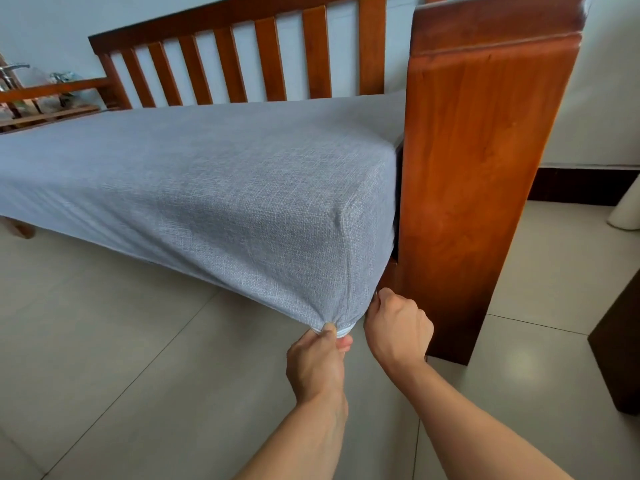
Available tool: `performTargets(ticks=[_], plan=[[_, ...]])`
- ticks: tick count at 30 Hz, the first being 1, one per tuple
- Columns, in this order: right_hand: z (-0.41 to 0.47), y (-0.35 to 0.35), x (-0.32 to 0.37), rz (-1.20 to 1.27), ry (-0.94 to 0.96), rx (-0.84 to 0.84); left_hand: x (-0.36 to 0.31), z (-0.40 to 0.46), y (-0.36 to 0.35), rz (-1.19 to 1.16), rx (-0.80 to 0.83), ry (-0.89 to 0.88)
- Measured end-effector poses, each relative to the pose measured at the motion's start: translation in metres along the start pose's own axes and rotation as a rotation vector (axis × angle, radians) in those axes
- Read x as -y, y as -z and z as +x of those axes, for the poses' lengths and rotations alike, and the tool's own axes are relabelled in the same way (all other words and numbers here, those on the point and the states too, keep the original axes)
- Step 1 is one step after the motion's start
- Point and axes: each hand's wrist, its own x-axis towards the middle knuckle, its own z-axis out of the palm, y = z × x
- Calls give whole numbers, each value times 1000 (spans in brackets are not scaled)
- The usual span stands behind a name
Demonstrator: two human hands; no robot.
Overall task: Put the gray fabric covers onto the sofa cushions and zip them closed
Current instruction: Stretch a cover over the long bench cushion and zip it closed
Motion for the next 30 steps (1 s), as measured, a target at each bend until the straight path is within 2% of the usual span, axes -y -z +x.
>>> performTargets(ticks=[6, 18, 30], plan=[[12, -8, 1, 30, -81, -7, 1, 0, 2, -42, 26, 9], [58, -16, -6, 51, -208, -72, 3, 2, 4, 39, 35, -32], [74, -23, 0, 15, -244, -135, 6, 5, 3, 117, 41, -54]])
